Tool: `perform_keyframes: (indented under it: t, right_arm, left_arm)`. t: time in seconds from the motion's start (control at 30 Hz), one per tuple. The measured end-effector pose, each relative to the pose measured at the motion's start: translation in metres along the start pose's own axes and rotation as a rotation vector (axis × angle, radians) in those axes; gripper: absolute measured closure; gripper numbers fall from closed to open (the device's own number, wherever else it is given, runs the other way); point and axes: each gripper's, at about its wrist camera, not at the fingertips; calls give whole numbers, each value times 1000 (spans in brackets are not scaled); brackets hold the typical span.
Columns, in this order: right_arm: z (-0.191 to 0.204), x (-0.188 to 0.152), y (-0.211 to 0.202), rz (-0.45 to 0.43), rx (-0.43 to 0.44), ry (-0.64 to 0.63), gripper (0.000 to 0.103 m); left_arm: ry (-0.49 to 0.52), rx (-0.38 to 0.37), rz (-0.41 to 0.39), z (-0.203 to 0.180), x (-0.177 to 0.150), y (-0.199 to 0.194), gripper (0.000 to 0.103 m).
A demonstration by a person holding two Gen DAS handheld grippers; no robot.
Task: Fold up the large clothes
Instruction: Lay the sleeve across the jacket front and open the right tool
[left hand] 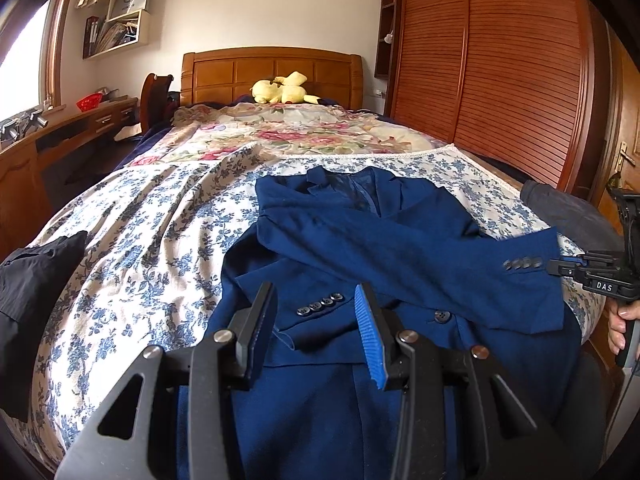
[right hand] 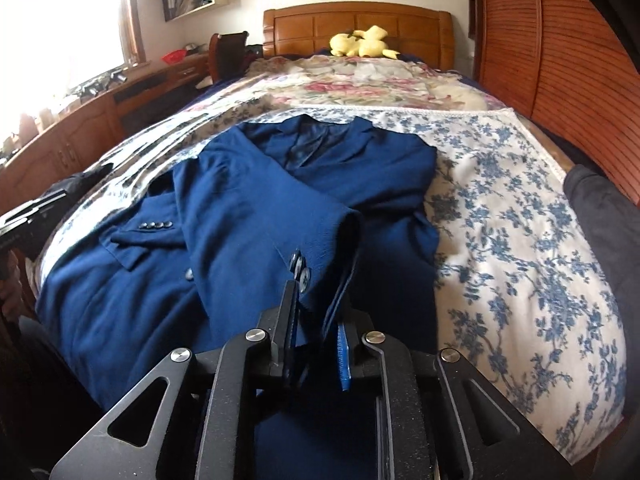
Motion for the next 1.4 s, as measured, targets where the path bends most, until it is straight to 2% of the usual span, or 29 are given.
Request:
perform_keyframes:
  t: [0.17,0.23,0.27,0.33,0.63,0.77,0.9,0.97,1.0,1.13,1.23,1.4]
  right_arm:
    - [-6,-3,-9,-18,-63,-31,87]
    - [-10,-2,-12,-33,-75,-30,82]
    - [-12,-2,-13,-41,-70,-28,75]
    - [-12,-2,-11,-43,-49,-26,70]
    - [18,-24,24,17,8,-128,68]
    - [21,-40,45,80,14,-155,68]
    - [18,-47,47,72,30,-157,67]
    - [18,-48,48,66,37,-162,67]
    - [18,-48,48,63,40,-165,67]
    - [17,-49,48,44,55,-180,67]
    - [14,-48,49,47,77,-179,67]
    - [11,-42,50,77,107,-186,67]
  left_arm:
    - [-6,-23,3,-5,-1,-1,64]
    - [2,-26,0,-11,-3,-4,64]
    - [3,-32,-2,-13,-5,-6,64]
    - [1,-40,0,-17,-10,-9,64]
    - [50,-22,21,-41,-24,-15,64]
    - [68,30,29,-43,-22,-16,64]
    - [48,44,33,-35,-18,-20,62]
    - [44,61,28,-31,-16,-22,55]
    - [35,72,27,-27,-15,-24,47]
    - [1,107,47,-11,-12,-27,47]
    - [-12,167,47,2,-12,-32,47]
    - [-62,193,49,26,-17,-39,47]
Point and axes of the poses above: each gripper's, at about its wrist camera, not at the fingertips, and y roughly the way its jaws point, z to its left, x to its top, and after that the axes turned 12 degrees about -x, right-handed
